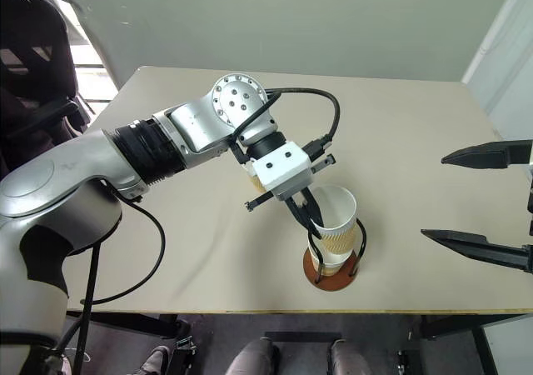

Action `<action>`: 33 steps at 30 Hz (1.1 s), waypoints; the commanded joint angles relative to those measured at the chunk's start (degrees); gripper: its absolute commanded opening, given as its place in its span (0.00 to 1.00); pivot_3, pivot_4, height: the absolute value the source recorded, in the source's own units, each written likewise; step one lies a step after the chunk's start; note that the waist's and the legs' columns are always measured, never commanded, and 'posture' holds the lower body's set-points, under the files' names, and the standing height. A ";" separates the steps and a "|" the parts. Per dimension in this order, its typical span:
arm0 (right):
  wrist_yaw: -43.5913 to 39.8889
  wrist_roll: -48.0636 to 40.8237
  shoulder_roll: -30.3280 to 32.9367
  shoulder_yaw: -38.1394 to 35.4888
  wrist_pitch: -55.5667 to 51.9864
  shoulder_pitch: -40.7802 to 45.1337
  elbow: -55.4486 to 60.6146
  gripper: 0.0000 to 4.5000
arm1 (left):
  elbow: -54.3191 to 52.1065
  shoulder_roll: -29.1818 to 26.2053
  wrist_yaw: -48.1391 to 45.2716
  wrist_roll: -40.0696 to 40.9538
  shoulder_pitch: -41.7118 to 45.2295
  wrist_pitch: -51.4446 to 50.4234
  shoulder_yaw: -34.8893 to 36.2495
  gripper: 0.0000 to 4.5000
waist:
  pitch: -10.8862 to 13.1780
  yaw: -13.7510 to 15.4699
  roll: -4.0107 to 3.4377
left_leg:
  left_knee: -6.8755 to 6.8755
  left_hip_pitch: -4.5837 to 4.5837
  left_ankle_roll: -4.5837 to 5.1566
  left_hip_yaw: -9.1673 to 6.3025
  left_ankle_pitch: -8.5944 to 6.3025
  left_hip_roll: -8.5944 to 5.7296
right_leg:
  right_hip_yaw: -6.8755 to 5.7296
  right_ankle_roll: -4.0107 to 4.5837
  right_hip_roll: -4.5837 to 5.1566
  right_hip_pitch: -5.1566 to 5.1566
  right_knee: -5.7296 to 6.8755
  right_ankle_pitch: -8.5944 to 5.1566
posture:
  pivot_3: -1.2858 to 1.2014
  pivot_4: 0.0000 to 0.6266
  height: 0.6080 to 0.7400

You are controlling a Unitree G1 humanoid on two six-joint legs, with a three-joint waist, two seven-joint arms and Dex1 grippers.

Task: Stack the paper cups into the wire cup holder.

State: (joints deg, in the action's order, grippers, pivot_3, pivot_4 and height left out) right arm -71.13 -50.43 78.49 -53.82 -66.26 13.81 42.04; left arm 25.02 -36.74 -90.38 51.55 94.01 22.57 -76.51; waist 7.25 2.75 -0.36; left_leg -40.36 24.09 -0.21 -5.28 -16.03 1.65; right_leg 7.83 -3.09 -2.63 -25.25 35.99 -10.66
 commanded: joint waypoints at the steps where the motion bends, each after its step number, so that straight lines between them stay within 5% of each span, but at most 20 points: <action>1: 0.90 -0.10 0.32 -2.16 0.85 0.11 0.10 1.00 | -0.24 0.11 -2.12 0.21 2.08 1.69 -0.63 0.01 | 0.00 0.00 0.00 | -0.02 0.00 0.00 0.00 0.00 0.00 | 0.00 0.00 0.00 0.00 0.00 0.00 | 0.52 0.24 1.00; 19: 1.68 0.25 0.03 -3.10 1.07 -1.30 0.61 1.00 | 1.95 1.08 -2.12 -1.22 2.74 3.38 -2.10 0.01 | 0.00 -0.01 0.00 | -0.12 0.01 0.04 0.04 -0.03 0.01 | 0.01 0.00 0.01 0.01 0.02 0.00 | 0.52 0.24 1.00; 23: 1.74 0.56 -0.12 -3.06 1.65 -1.81 0.57 1.00 | 1.80 1.00 -2.12 -1.04 2.78 3.12 -2.05 0.20 | 0.00 -0.01 0.00 | -0.13 0.01 0.05 0.04 -0.04 0.01 | 0.01 0.00 0.01 0.01 0.03 0.00 | 0.52 0.24 1.00; 33: 1.76 0.87 -0.26 -3.28 2.45 -2.67 0.47 1.00 | 4.19 2.50 -2.12 -2.52 2.11 3.06 -0.20 0.99 | 0.00 0.00 0.00 | -0.20 0.01 0.07 0.05 -0.06 0.01 | 0.01 -0.01 0.01 0.01 0.04 0.01 | 0.52 0.24 1.00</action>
State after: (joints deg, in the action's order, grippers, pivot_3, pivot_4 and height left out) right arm -69.75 -50.29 78.24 -54.94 -64.49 10.91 42.91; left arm 28.84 -34.40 -90.41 49.44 94.67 25.14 -79.01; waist 7.25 2.75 -0.36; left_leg -40.56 24.10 -0.14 -5.22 -16.08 1.66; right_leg 7.84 -3.10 -2.62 -25.23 36.03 -10.65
